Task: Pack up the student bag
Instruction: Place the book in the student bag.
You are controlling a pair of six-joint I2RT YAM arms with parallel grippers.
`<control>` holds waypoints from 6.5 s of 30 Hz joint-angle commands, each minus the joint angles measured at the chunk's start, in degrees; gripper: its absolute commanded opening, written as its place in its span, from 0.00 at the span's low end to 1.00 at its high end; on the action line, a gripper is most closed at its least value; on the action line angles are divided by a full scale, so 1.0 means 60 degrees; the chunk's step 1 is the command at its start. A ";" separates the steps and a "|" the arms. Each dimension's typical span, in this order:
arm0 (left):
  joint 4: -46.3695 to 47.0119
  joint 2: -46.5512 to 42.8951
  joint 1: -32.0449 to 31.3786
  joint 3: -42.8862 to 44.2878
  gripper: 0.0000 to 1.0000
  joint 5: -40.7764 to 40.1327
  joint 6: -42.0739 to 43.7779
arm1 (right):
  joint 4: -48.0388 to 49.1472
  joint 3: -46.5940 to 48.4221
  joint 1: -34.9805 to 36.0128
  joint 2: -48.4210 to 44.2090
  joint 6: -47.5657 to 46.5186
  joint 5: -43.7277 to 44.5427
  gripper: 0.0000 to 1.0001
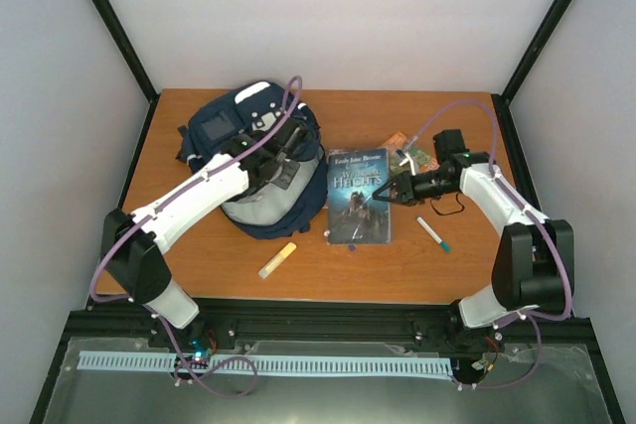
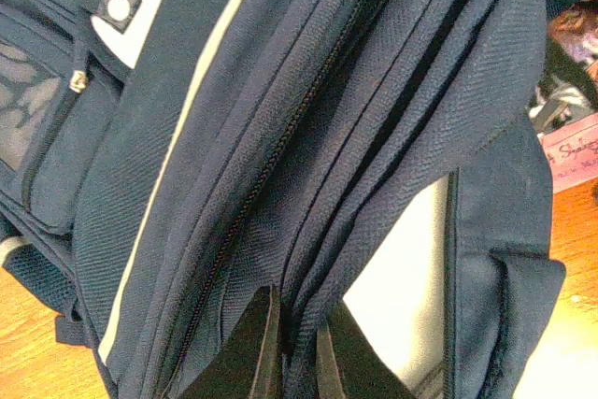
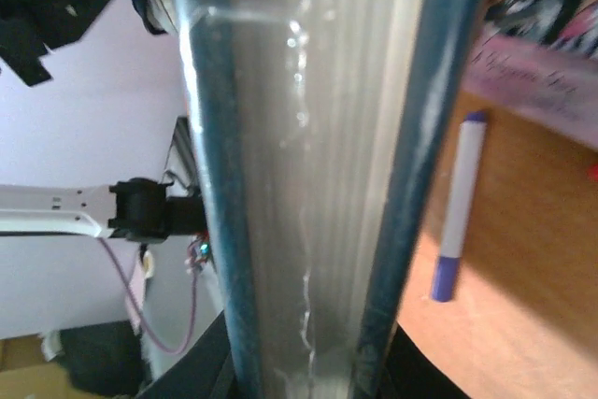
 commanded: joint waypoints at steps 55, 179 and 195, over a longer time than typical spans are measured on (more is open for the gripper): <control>0.3383 -0.4103 -0.0010 -0.2442 0.01 -0.0566 0.0520 | 0.2526 0.4715 0.4291 0.4841 0.2805 0.2663 0.61; 0.3284 -0.4223 0.0165 -0.2571 0.01 -0.0582 -0.0052 | 0.8391 0.1417 0.8129 0.4708 -0.9159 1.2383 0.04; 0.3274 -0.4175 0.0165 -0.2569 0.01 -0.0351 0.0008 | 1.0057 0.3711 0.8129 0.6772 -0.8924 1.3849 0.03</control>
